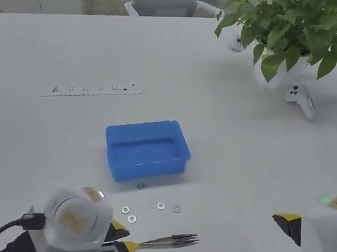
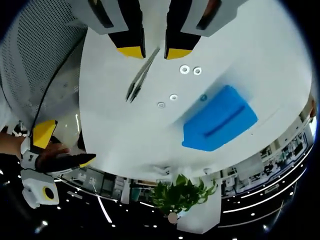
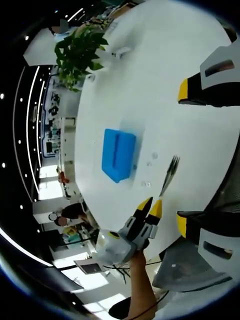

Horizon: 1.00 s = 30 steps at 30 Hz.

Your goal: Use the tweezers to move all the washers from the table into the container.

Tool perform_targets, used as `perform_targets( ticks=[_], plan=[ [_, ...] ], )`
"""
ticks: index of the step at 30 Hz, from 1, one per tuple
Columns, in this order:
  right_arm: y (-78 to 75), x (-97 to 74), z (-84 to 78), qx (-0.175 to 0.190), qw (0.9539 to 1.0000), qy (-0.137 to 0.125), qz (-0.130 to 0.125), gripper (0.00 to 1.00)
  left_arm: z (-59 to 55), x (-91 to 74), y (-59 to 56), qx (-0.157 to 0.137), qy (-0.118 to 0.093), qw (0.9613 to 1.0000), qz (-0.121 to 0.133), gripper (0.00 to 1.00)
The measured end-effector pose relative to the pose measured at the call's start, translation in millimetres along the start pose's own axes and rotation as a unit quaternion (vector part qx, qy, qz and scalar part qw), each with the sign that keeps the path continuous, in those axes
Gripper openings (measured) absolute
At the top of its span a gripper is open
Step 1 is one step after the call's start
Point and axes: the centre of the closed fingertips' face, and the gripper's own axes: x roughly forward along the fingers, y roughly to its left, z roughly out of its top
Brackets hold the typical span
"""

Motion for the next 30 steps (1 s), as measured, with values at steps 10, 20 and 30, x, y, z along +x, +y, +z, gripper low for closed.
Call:
perform_targets(
  ticks=[10, 20, 30],
  plan=[
    [2.0, 0.8, -0.1, -0.001, 1.0000, 0.003, 0.000, 0.85, -14.1, 15.0, 2.4, 0.035, 0.038, 0.9985, -0.017, 0.06],
    [17.7, 0.1, 7.2, -0.004, 0.9997, -0.013, 0.021, 0.84, -11.3, 13.3, -9.1, 0.075, 0.029, 0.9960, -0.039, 0.00],
    [51.6, 5.4, 9.2, -0.027, 0.9976, -0.013, 0.063, 0.74, 14.4, -22.1, -29.3, 0.151, -0.009, 0.9885, -0.009, 0.00]
  ],
)
